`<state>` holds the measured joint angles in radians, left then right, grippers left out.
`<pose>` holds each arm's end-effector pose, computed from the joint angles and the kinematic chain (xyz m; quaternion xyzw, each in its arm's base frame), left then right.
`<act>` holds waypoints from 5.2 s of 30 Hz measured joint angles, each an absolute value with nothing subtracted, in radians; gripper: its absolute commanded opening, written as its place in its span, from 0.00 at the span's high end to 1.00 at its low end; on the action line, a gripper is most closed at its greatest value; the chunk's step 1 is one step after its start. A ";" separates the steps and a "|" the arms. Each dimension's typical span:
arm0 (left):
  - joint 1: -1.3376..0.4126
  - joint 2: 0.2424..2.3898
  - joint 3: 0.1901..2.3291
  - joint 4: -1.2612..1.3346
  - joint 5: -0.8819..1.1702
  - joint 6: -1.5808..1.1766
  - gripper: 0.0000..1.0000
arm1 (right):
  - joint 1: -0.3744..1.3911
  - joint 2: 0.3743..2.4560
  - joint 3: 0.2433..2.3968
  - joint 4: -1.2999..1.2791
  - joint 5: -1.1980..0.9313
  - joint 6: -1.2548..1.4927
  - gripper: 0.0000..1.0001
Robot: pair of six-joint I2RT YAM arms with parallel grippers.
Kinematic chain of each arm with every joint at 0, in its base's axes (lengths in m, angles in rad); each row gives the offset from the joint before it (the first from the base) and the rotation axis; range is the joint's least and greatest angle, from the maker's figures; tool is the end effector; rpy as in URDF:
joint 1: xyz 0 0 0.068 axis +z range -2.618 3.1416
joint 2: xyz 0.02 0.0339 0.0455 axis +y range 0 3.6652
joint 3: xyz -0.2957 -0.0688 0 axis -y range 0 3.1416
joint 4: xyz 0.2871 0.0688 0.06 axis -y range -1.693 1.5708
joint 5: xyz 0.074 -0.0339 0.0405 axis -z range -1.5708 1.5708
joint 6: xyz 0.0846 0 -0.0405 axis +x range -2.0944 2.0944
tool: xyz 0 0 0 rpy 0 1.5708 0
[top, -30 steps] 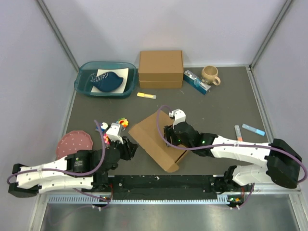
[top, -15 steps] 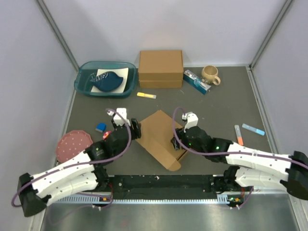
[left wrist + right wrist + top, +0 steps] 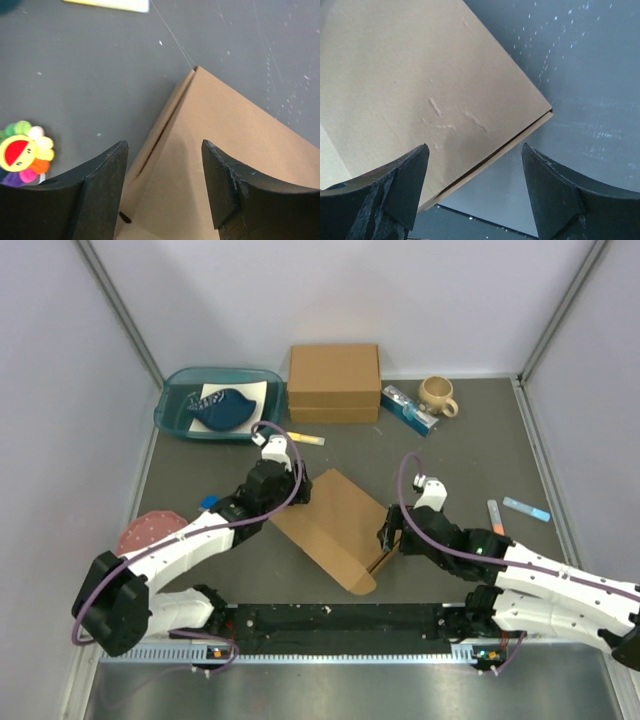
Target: Fold the paper box
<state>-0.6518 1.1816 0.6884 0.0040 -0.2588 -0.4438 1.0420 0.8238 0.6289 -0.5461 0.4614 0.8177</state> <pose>0.2728 -0.1809 0.2308 0.0222 0.8524 -0.1714 0.4934 0.1450 0.1734 0.2326 -0.0081 0.8956 0.1894 0.4024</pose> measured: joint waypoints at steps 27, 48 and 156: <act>-0.679 1.200 0.532 0.144 0.062 -0.624 0.46 | 0.628 1.067 0.641 -0.492 0.146 0.786 0.22; -0.764 1.016 0.547 -0.107 -0.222 -0.643 0.32 | 0.481 1.052 0.833 -0.517 0.094 0.584 0.22; -0.646 1.198 0.202 0.592 -0.175 -0.765 0.55 | 0.524 1.296 0.474 0.191 -0.009 0.737 0.48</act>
<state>-0.6456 1.1980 0.2024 0.5919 -0.1745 -0.7654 0.5236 1.2961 0.4744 0.1905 -0.0093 0.7372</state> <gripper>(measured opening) 0.446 0.503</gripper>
